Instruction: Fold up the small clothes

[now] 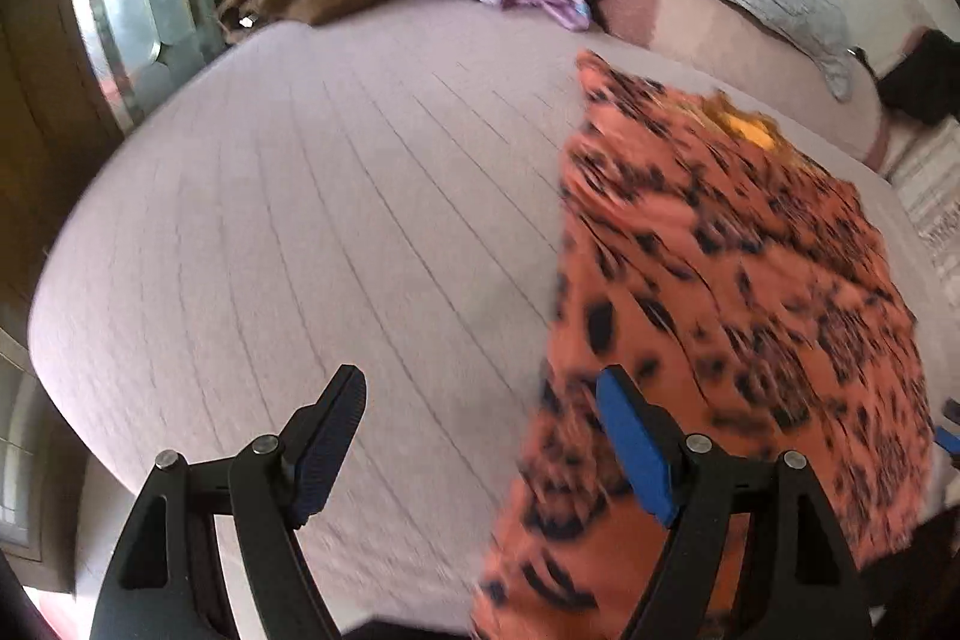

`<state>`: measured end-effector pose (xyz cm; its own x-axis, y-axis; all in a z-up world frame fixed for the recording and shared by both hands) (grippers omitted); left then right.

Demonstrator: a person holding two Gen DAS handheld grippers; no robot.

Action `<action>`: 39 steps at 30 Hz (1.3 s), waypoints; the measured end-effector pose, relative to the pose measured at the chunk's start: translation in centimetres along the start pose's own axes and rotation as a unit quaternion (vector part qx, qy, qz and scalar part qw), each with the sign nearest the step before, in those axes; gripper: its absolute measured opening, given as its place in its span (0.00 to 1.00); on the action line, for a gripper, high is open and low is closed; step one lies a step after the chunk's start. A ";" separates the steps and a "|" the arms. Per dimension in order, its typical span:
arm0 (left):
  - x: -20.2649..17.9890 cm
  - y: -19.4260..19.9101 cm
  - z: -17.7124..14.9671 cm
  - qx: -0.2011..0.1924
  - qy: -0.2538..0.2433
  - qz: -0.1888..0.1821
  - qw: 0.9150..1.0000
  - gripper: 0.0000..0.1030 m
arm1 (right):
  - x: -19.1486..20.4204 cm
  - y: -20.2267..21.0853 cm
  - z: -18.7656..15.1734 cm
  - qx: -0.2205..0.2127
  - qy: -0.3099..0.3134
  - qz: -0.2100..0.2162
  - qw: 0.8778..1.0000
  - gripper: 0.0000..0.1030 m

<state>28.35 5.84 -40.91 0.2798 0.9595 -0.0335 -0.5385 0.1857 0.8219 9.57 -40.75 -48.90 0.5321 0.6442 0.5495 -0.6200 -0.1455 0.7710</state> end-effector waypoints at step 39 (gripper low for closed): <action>-5.1 0.6 -2.2 0.051 -0.012 -0.146 0.988 0.01 | 5.5 1.8 -6.9 0.011 0.139 0.069 0.988 0.09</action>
<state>24.86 1.52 -41.47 0.4317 0.8621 -0.2654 -0.3483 0.4307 0.8326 7.40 -32.24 -46.73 0.2625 0.7984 0.5419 -0.6610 -0.2603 0.7038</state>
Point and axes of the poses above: each gripper's, at about its wrist camera, not at the fingertips, and y roughly against the way its jaws point, x to its left, z to its top, the point moved 10 cm from there along -y, roughly the way its jaws point, and after that the axes turned 7 degrees about -y, right-handed, at the moved point
